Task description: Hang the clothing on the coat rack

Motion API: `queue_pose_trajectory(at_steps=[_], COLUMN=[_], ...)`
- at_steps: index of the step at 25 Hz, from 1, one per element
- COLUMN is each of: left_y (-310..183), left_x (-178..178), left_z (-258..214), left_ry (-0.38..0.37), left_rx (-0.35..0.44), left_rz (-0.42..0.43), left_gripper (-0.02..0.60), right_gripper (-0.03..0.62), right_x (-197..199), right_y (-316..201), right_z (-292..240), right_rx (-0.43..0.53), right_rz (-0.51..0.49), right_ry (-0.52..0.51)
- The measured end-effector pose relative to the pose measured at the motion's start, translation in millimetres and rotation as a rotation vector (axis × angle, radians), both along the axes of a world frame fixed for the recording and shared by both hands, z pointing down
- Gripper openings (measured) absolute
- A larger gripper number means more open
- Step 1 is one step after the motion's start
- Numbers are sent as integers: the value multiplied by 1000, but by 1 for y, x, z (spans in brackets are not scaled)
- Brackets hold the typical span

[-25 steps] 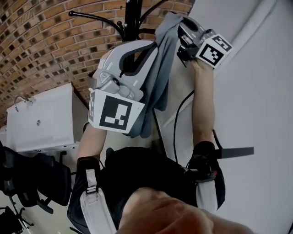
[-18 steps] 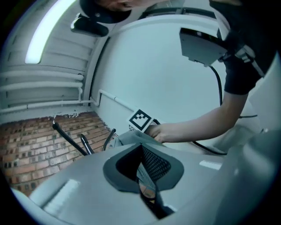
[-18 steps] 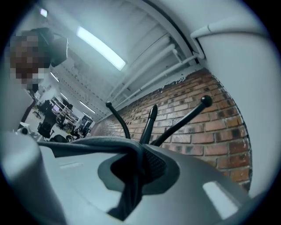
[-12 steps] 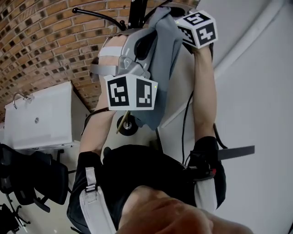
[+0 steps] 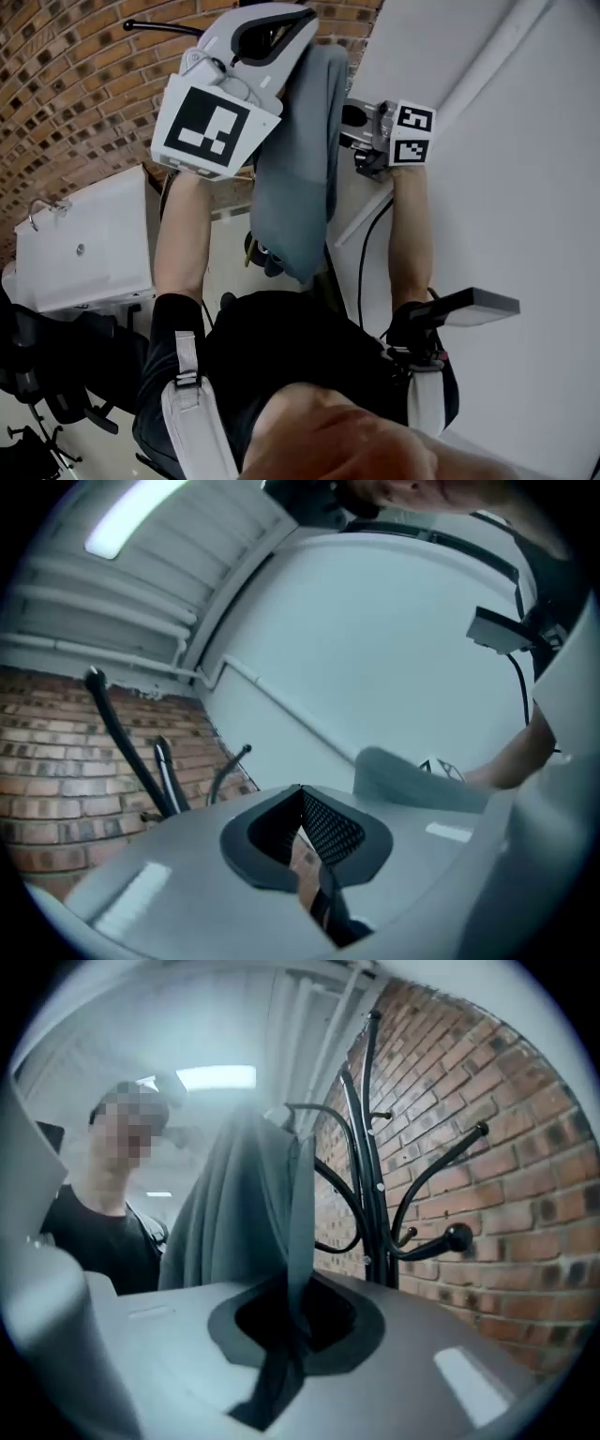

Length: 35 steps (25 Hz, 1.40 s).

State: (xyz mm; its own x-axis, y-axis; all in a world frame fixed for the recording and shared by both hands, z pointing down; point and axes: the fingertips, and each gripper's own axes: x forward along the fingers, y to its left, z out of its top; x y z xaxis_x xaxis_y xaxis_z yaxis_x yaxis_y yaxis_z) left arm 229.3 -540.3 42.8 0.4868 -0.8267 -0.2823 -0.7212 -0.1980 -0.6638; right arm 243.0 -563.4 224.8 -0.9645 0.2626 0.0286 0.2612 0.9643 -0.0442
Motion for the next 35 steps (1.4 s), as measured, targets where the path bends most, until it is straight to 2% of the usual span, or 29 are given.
queue_pose_trajectory(at_steps=[2, 5, 6, 8, 10, 12, 14, 16, 18, 19, 23, 25, 28, 32, 35], left_y=[-18, -24, -24, -20, -8, 11, 37, 69, 97, 107, 130, 135, 139, 160, 194], left_x=[1, -11, -14, -20, -24, -26, -30, -35, -45, -53, -85, -88, -91, -104, -117], left_z=[7, 20, 23, 26, 28, 33, 42, 56, 81, 96, 146, 164, 186, 198, 209], left_ry=[-60, -83, -85, -69, -8, 91, 212, 345, 470, 527, 707, 723, 695, 683, 647], left_rx=[-34, -67, -73, -69, -52, -44, -43, -35, -50, -65, -133, -184, -250, -269, -270], left_rz=[-2, -67, -84, -97, -87, -38, 71, 236, 369, 401, 419, 420, 409, 463, 514], left_gripper=[0, 0, 0, 0, 0, 0, 0, 0, 0, 3, 3, 4, 3, 3, 3], right_gripper=[44, 151, 171, 190, 189, 189, 189, 189, 189, 189, 187, 187, 187, 184, 148], right_x=[8, 26, 34, 47, 66, 86, 106, 124, 138, 143, 142, 137, 122, 80, 31], right_y=[3, -7, -16, -39, -62, -73, -74, -64, -44, -33, 14, 36, 65, 118, 164], right_z=[7, 30, 39, 55, 66, 69, 67, 56, 40, 32, 15, 15, 19, 22, 34], right_rx=[-85, -204, -237, -258, -236, -181, -113, -71, -29, -5, 34, 26, 33, 87, 144], right_rz=[-25, 53, 116, 318, 529, 682, 812, 899, 939, 945, 903, 883, 874, 866, 860], right_ry=[-96, -211, -241, -265, -258, -245, -259, -332, -416, -451, -546, -555, -528, -484, -424])
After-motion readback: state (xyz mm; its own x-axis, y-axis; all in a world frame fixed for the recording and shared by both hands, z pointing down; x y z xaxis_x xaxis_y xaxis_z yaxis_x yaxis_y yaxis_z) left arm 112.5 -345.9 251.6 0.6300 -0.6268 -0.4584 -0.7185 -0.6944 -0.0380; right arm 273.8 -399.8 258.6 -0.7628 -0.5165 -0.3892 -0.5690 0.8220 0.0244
